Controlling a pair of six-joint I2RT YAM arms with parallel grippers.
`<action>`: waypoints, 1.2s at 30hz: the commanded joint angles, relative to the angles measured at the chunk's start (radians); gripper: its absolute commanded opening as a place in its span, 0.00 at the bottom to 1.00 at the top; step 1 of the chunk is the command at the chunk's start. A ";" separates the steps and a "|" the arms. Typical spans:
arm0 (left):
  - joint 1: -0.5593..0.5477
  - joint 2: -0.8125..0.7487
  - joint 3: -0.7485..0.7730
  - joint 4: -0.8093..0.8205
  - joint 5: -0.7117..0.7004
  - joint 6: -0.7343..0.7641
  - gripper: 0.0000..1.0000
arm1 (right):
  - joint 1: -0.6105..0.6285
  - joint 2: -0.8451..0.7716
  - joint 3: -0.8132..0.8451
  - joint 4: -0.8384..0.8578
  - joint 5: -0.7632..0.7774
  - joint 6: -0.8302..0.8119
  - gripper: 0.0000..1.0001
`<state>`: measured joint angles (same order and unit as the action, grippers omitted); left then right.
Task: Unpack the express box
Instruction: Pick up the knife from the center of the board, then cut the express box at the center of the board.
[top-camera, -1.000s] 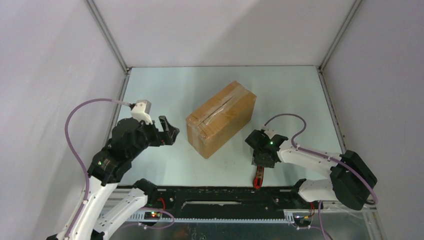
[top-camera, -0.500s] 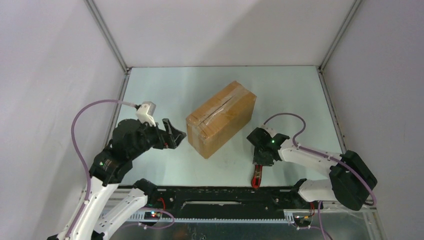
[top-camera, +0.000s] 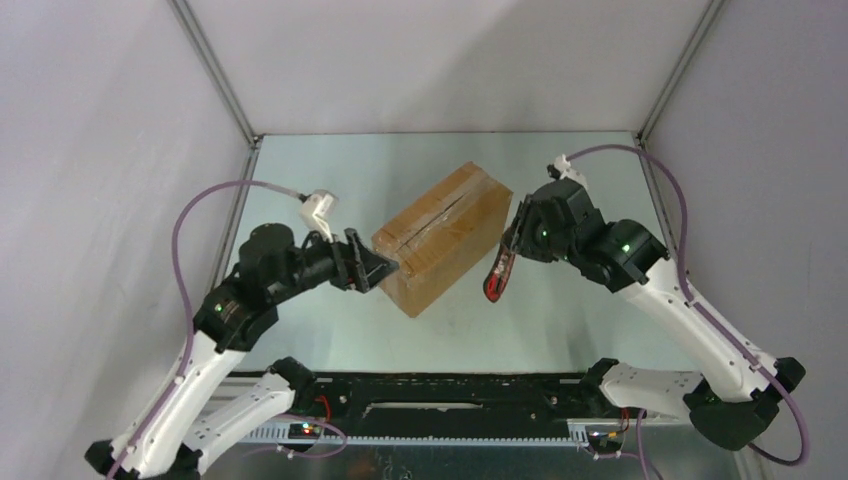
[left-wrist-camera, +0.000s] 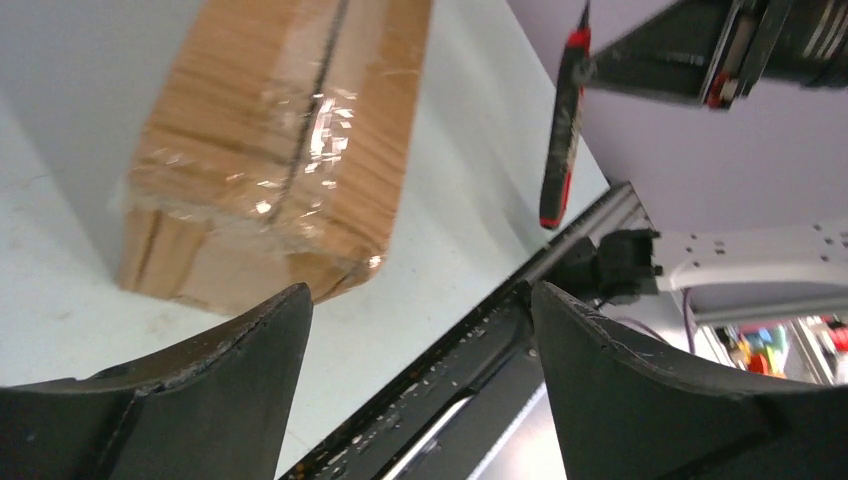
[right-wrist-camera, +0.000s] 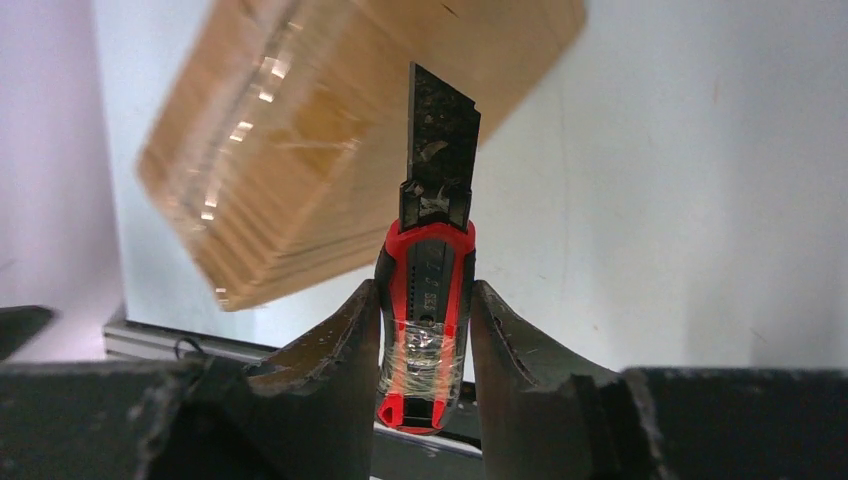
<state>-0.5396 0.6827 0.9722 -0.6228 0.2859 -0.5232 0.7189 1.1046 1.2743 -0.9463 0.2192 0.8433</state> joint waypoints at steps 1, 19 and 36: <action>-0.121 0.098 0.110 0.118 -0.035 -0.014 0.84 | 0.047 0.093 0.200 -0.061 0.054 -0.013 0.00; -0.271 0.328 0.182 0.323 -0.056 -0.046 0.79 | 0.170 0.277 0.537 -0.028 0.080 0.000 0.00; -0.273 0.390 0.171 0.338 0.029 -0.079 0.64 | 0.175 0.304 0.583 -0.010 0.077 -0.013 0.00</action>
<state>-0.8062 1.0611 1.0966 -0.2886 0.2924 -0.6025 0.8867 1.4109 1.7985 -0.9970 0.2775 0.8364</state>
